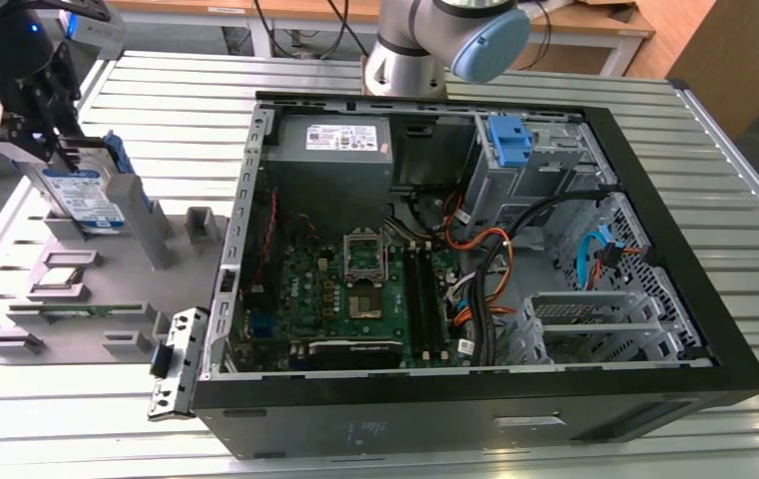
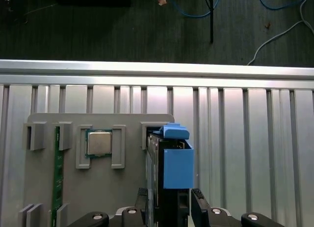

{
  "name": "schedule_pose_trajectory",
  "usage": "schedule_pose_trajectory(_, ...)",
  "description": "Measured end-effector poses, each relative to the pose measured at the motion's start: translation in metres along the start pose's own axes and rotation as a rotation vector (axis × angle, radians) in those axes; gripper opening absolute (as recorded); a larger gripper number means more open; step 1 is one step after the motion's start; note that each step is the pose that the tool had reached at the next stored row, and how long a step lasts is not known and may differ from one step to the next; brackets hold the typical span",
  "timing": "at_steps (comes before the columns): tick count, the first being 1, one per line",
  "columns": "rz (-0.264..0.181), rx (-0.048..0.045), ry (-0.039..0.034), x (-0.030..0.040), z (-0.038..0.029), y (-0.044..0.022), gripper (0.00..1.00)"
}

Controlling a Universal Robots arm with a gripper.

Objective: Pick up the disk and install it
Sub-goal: 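Pick up the disk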

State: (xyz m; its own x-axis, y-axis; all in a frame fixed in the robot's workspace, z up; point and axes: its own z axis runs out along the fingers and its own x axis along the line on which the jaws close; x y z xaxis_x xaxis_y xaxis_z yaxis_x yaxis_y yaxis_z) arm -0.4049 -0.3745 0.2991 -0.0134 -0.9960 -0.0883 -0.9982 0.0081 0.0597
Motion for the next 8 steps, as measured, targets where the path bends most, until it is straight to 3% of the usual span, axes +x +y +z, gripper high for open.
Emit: schedule_pose_trajectory(8, -0.009, -0.0007, 0.0005, 0.0000, 0.0001, -0.0007, 0.47)
